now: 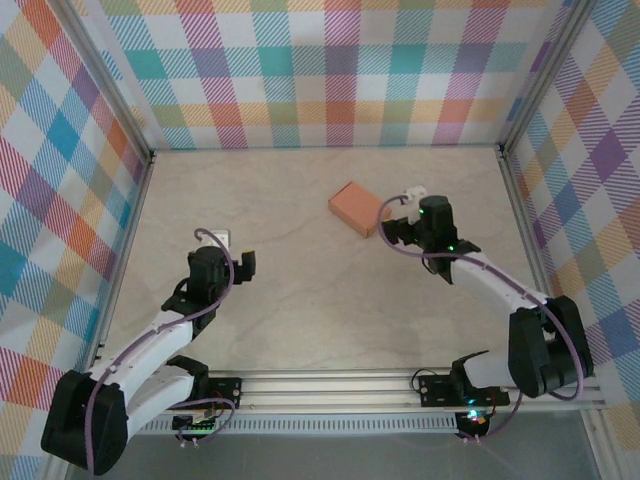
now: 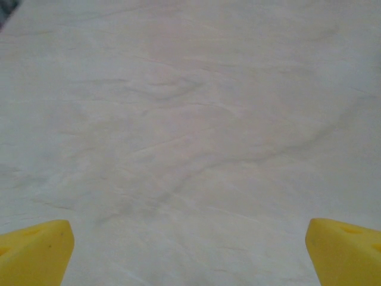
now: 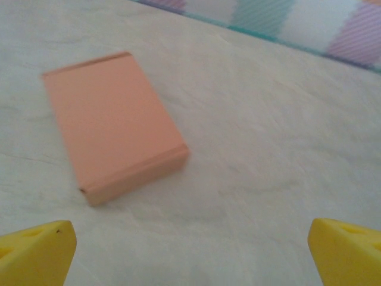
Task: Fold the paper box
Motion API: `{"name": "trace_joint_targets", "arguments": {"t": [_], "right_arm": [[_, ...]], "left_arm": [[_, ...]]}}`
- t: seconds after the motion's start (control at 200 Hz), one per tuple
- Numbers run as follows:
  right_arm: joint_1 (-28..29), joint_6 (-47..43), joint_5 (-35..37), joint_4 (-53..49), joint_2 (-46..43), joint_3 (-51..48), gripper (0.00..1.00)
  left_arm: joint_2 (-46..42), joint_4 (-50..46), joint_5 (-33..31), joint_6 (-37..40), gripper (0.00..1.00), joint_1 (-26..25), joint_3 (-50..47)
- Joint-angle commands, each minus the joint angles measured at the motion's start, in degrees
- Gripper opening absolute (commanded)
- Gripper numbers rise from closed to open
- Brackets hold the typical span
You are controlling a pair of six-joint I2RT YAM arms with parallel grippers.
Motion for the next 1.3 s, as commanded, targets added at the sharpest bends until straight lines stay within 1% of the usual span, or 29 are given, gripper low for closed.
{"name": "trace_joint_targets", "arguments": {"t": [0.0,0.065,0.13,0.185,0.225,0.3,0.33,0.375,0.435,0.465,0.51,0.565,0.6,0.64,0.67,0.715,0.745,0.78,0.85,0.95,1.295], "right_arm": [[-2.6,1.8,2.3,10.4,-1.5,-4.0,1.00],[-5.3,2.3,4.3,16.6,0.2,-7.6,1.00],[-8.6,3.7,2.0,20.2,2.4,-9.4,1.00],[-9.9,3.8,2.6,20.3,4.2,-9.4,1.00],[-11.4,4.8,0.5,20.8,5.0,-9.8,1.00],[-13.5,5.9,-3.6,23.6,6.3,-11.4,1.00],[-14.2,6.3,-4.9,26.4,6.9,-12.7,1.00],[-15.2,7.0,-6.1,31.8,8.0,-15.0,1.00],[-16.4,8.1,-7.7,38.5,9.7,-18.2,1.00],[-16.9,8.5,-8.4,41.2,10.8,-19.2,1.00],[-17.2,8.4,-9.1,45.2,12.6,-20.0,1.00],[-17.6,8.1,-10.7,41.3,11.6,-19.1,1.00],[-17.6,8.1,-11.0,42.7,12.4,-19.1,1.00],[-17.6,8.0,-11.1,41.0,12.0,-18.8,1.00],[-17.6,8.0,-11.1,41.9,12.1,-18.9,1.00],[-17.6,7.9,-11.1,41.1,12.1,-18.7,1.00],[-17.6,8.0,-11.0,41.5,12.1,-18.8,1.00],[-17.6,8.0,-11.0,41.2,12.1,-18.7,1.00],[-17.6,7.9,-10.9,41.1,12.0,-18.7,1.00],[-17.6,7.9,-10.9,41.3,12.1,-18.7,1.00],[-17.6,8.0,-10.9,41.3,12.1,-18.7,1.00]], "left_arm": [[2.3,15.5,2.6,2.0,1.00,4.7,-3.3],[6.5,19.0,4.9,2.5,1.00,7.2,-3.4],[11.4,20.9,6.0,3.9,1.00,8.6,-2.4],[15.2,24.9,7.5,4.7,1.00,10.0,-2.7],[17.8,28.8,8.7,4.6,1.00,11.2,-2.9],[20.0,30.3,11.5,5.4,1.00,13.0,-1.6],[21.0,31.5,12.4,5.0,1.00,13.7,-1.4],[23.3,32.3,15.3,3.6,1.00,15.5,-0.5],[24.4,29.1,17.7,3.9,1.00,15.9,1.9],[25.1,30.2,18.2,3.6,1.00,15.9,1.8],[26.6,34.6,18.4,2.8,1.00,15.9,0.7],[29.3,36.1,18.9,3.0,1.00,15.9,1.0],[31.5,37.4,19.1,3.1,1.00,15.9,1.4],[34.1,38.8,19.1,2.9,1.00,15.9,1.7],[35.6,40.4,18.8,2.9,1.00,15.9,2.0],[34.6,37.2,18.8,3.0,1.00,15.9,2.5],[35.1,38.4,18.6,2.9,1.00,15.8,2.5],[34.8,36.9,18.4,3.0,1.00,15.8,2.8],[34.9,36.9,18.2,3.1,1.00,15.6,2.9],[35.0,37.1,16.0,3.7,1.00,14.6,2.9],[35.0,37.0,16.1,3.6,1.00,14.5,2.9]]}}
